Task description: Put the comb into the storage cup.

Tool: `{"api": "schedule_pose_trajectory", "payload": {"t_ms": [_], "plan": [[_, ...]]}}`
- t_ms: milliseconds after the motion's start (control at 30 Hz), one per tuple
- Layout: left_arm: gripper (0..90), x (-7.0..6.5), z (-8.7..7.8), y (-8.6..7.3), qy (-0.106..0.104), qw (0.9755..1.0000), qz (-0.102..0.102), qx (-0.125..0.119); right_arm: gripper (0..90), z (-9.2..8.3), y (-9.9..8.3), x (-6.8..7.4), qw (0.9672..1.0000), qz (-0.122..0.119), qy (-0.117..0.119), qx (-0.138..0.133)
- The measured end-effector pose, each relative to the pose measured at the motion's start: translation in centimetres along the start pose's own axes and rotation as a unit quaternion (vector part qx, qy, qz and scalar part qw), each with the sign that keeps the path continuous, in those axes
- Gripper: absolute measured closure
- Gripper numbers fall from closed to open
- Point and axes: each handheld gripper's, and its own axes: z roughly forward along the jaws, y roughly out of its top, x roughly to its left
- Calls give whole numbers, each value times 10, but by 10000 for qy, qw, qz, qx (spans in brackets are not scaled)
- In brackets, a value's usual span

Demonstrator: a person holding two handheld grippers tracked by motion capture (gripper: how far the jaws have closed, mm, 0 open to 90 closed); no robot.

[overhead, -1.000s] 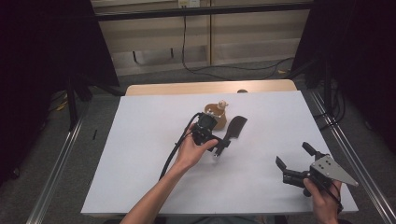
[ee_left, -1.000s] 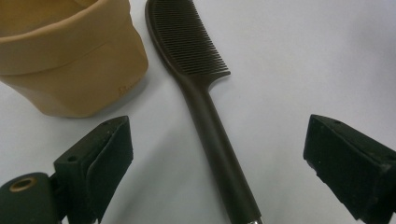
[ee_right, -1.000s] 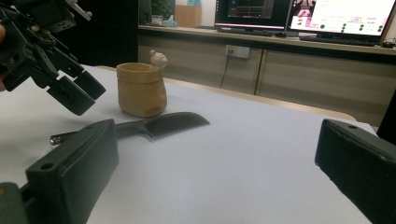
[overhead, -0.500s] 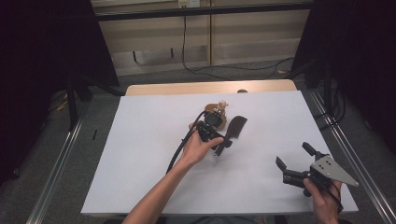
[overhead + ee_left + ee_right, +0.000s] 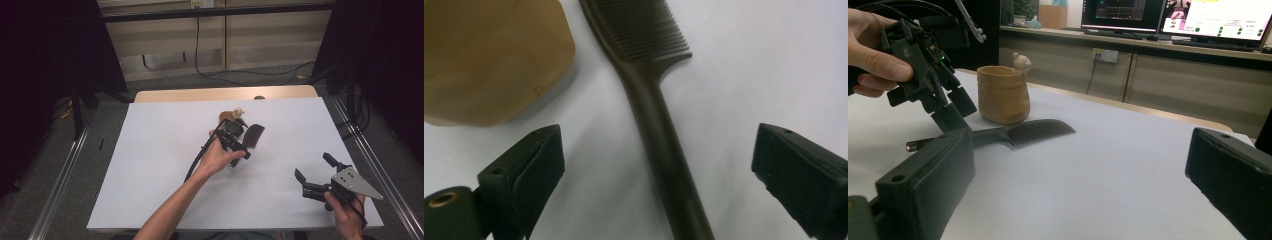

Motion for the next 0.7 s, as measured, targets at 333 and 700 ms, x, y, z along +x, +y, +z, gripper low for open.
{"api": "schedule_pose_trajectory", "payload": {"t_ms": [333, 700], "plan": [[179, 2, 10, 8, 37, 9995, -249, 169, 0, 1, 0, 0, 10000, -6, 8, 22], [368, 2, 15, 14, -27, 9996, -250, 148, 0, 1, 0, 0, 10000, -36, 30, 28]]}}
